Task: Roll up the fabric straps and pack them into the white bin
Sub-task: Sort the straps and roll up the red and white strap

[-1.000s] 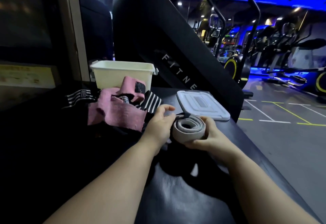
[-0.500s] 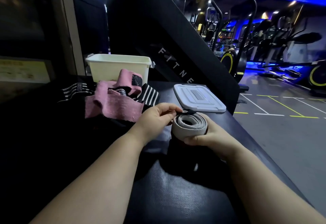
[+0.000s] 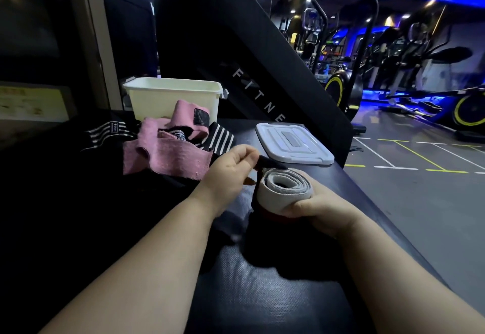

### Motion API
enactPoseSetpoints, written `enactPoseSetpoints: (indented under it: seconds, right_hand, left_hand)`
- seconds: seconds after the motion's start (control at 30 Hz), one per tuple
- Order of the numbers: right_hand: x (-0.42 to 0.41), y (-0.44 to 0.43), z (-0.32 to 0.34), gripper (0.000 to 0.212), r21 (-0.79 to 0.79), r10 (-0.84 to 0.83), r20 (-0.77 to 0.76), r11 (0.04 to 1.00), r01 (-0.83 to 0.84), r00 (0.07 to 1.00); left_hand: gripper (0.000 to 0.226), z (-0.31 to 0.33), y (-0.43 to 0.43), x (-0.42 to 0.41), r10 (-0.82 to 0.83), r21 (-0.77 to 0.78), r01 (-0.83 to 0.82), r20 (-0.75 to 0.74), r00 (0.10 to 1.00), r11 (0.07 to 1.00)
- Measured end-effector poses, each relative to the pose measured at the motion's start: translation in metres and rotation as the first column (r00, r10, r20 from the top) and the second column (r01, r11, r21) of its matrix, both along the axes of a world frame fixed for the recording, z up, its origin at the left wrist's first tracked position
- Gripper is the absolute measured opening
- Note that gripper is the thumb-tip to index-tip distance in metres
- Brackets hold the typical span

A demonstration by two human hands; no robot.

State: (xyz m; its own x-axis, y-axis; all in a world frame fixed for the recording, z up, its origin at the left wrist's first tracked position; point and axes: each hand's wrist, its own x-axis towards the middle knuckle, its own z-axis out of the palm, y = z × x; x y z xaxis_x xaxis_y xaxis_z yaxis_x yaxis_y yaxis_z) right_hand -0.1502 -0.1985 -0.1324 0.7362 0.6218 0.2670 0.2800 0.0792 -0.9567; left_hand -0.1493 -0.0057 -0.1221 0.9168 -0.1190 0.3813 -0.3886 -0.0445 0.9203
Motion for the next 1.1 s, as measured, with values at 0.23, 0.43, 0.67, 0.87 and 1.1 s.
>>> enactPoseSetpoints:
  seconds: [0.23,0.43,0.67,0.87,1.1]
  right_hand:
    - [-0.004,0.001,0.003,0.057,0.013,0.052,-0.042,0.999,-0.051,0.998]
    - [-0.005,0.000,0.002,0.062,0.018,0.113,-0.092,0.994,-0.112,0.989]
    - [-0.004,-0.001,0.003,0.064,0.018,0.094,-0.104,0.996,-0.093,0.990]
    - [-0.005,0.000,0.003,0.066,0.016,0.092,-0.099,0.996,-0.090,0.991]
    - [-0.004,0.000,0.003,0.060,0.013,0.041,-0.067,0.999,-0.040,0.997]
  left_hand:
    - [0.029,0.005,0.003,0.002,-0.191,-0.534,0.083,-0.150,0.970,0.841]
    - [0.030,0.008,0.004,0.003,-0.111,-0.528,-0.033,-0.239,0.965,0.849]
    - [0.020,0.000,0.007,0.002,-0.071,-0.018,0.069,-0.187,0.980,0.997]
    - [0.013,-0.006,0.006,0.006,0.064,0.088,-0.053,-0.130,0.990,0.995]
    - [0.023,0.002,0.010,0.001,-0.086,-0.025,0.083,-0.151,0.985,0.996]
